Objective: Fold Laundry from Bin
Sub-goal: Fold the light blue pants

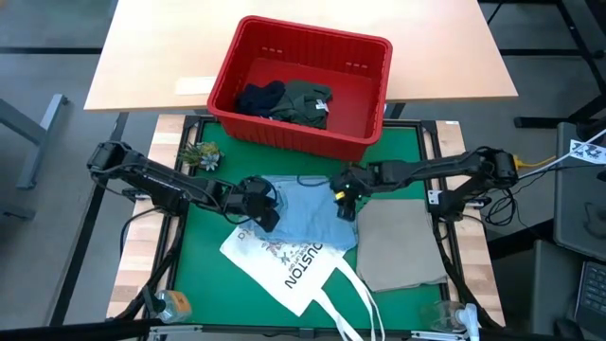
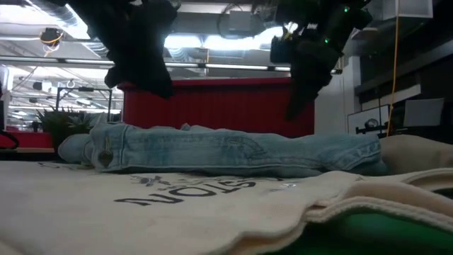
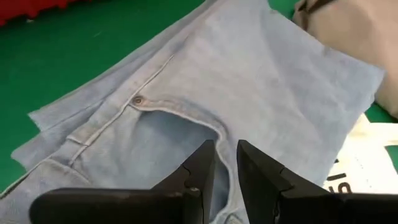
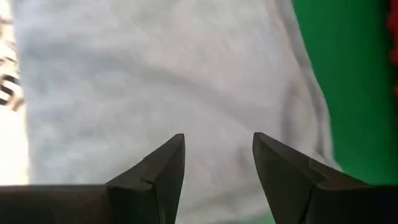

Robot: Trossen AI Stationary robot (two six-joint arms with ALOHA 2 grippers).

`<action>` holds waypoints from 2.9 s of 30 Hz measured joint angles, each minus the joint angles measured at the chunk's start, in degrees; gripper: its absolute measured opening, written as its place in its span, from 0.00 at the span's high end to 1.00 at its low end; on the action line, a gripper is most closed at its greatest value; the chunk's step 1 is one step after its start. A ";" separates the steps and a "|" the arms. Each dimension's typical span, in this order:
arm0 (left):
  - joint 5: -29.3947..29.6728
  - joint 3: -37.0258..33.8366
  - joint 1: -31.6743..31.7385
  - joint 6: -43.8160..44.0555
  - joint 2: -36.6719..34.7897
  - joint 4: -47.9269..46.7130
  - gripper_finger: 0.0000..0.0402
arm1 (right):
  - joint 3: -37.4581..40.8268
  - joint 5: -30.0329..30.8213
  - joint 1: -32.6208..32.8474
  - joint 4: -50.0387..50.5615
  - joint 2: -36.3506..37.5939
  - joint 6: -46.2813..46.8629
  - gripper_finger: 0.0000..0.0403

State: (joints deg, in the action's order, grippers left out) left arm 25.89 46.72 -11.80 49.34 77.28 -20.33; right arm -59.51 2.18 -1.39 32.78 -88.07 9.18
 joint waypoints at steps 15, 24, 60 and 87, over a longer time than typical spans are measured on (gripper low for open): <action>4.79 0.07 2.20 -11.13 -0.02 2.24 0.80 | -0.11 6.39 4.28 -5.56 -1.12 -0.90 0.53; 3.52 0.07 8.99 -18.38 -0.02 1.54 0.59 | -0.11 14.88 1.76 -4.50 -1.12 -5.39 0.53; -26.35 0.06 14.41 -6.03 -5.01 -28.95 0.56 | -0.09 -3.76 -6.51 16.65 -1.07 10.30 0.53; -26.49 -10.25 14.40 -0.02 -6.84 -8.43 0.56 | 6.16 -8.86 -6.55 -0.97 -1.03 12.90 0.53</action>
State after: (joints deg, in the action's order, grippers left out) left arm -0.60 36.47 2.60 49.32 70.43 -28.75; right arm -53.34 -6.68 -7.94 31.81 -89.10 22.08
